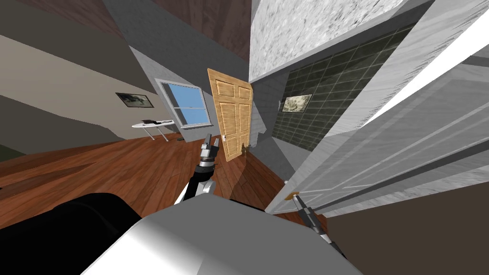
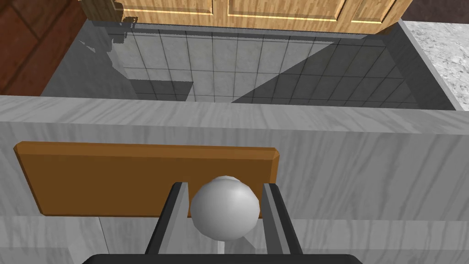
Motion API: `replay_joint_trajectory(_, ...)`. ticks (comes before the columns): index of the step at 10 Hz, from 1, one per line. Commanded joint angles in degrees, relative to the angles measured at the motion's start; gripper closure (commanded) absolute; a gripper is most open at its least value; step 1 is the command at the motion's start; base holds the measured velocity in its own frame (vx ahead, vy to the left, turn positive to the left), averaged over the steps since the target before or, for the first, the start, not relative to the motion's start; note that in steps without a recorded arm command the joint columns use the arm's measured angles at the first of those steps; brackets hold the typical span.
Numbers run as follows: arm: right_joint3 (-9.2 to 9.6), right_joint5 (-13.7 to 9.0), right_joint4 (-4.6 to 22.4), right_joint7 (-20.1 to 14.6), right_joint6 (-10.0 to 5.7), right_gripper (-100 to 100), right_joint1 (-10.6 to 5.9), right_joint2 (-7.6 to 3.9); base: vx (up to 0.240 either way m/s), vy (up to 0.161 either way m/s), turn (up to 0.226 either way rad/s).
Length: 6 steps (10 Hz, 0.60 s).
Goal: Pull the door open
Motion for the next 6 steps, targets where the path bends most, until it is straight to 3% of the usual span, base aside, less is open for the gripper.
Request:
replay_joint_trajectory(1, 0.75, 0.37, 1.29, -0.25, -2.86, 100, 0.93, -0.43, -0.027, -0.058, 0.047)
replay_joint_trajectory(3, 0.75, 0.37, 1.29, -0.25, -2.86, 100, 0.93, -0.43, -0.025, -0.03, -0.001)
replay_joint_trajectory(6, 1.63, 0.74, 2.24, -0.58, -6.59, 100, 2.82, -1.42, -0.028, -0.042, 0.038)
